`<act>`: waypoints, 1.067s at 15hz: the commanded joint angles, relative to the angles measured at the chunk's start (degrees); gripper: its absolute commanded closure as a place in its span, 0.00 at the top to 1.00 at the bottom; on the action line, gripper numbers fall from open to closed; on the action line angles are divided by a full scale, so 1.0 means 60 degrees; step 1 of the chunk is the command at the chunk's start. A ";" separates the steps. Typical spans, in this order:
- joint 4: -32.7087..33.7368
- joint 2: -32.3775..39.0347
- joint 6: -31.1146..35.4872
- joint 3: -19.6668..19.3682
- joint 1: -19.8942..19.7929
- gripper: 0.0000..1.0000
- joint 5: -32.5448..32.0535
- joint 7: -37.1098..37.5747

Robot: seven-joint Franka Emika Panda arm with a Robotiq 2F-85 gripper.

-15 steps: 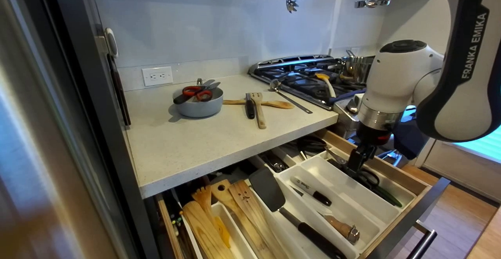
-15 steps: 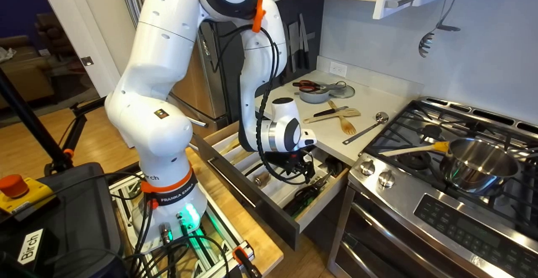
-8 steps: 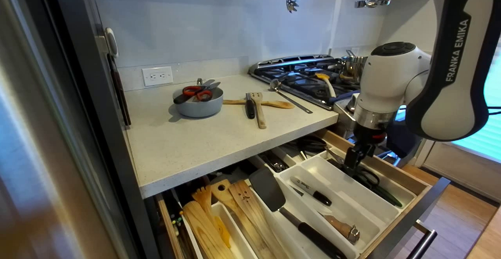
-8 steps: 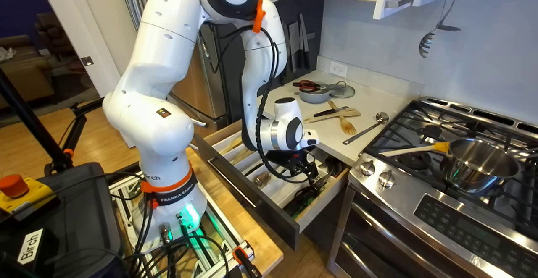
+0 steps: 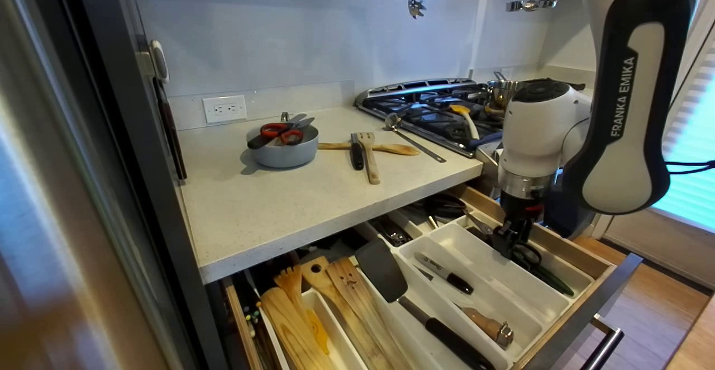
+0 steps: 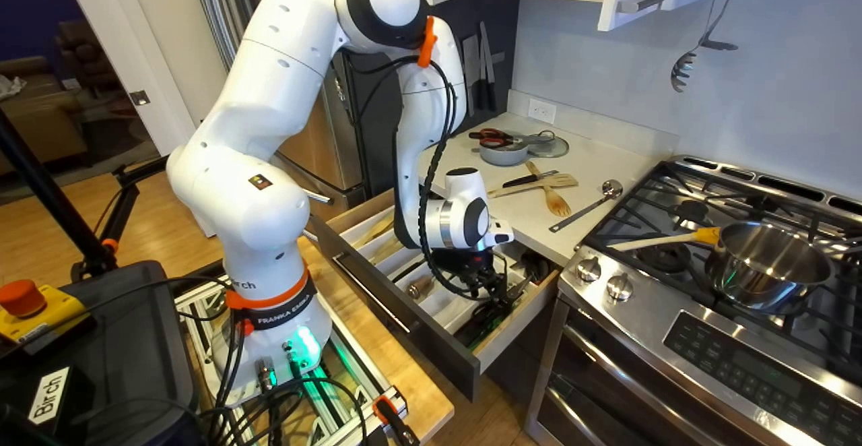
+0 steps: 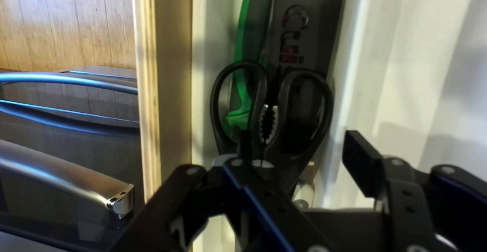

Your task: Remove the scissors from the drawer

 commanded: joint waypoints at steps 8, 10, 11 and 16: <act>0.0862 0.0764 -0.0481 0.1385 -0.1689 0.56 0.0356 -0.0222; 0.0572 0.0448 -0.0034 0.1323 -0.1794 0.64 0.0197 -0.0250; 0.0431 0.0295 0.0160 0.1226 -0.1807 0.65 0.0145 -0.0229; -0.0292 -0.0177 0.1640 0.0481 -0.1869 0.70 -0.0220 -0.0342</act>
